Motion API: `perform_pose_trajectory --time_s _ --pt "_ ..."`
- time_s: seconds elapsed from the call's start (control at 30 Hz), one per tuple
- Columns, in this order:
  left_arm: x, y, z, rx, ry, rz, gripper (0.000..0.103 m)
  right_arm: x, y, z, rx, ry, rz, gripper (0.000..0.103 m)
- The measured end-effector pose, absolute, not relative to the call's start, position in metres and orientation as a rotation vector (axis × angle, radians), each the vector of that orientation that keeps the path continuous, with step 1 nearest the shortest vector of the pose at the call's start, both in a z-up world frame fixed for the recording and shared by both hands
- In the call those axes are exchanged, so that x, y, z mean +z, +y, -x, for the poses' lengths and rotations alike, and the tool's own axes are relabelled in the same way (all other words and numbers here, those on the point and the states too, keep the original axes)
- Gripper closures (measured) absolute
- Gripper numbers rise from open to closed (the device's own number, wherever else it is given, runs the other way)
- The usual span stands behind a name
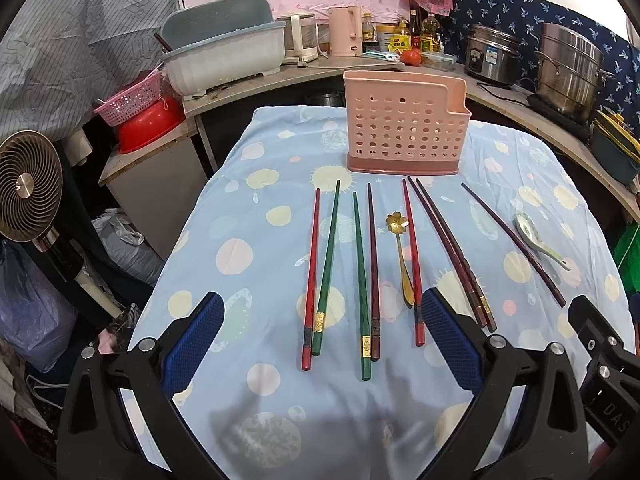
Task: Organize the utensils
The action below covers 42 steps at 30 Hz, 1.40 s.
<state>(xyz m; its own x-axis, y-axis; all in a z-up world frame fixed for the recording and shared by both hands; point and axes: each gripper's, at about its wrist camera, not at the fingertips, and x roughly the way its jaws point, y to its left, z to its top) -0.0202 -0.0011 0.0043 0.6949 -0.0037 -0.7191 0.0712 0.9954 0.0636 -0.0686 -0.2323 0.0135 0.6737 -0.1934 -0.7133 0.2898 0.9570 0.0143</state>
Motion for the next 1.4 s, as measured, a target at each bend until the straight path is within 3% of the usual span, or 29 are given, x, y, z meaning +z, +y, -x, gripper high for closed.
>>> perform_pose_trajectory --time_s 0.4,0.97,1.4 --pt "-0.001 0.008 0.011 -0.041 0.826 -0.049 0.009 0.008 -0.246 0.066 -0.288 0.806 -0.156 0.007" --pt "-0.048 0.056 -0.035 0.074 0.914 -0.082 0.009 -0.013 -0.271 0.046 -0.317 0.853 -0.186 0.007" --pt "-0.078 0.048 -0.064 0.029 0.977 -0.094 0.018 -0.024 -0.267 0.033 -0.317 0.884 -0.174 0.007"
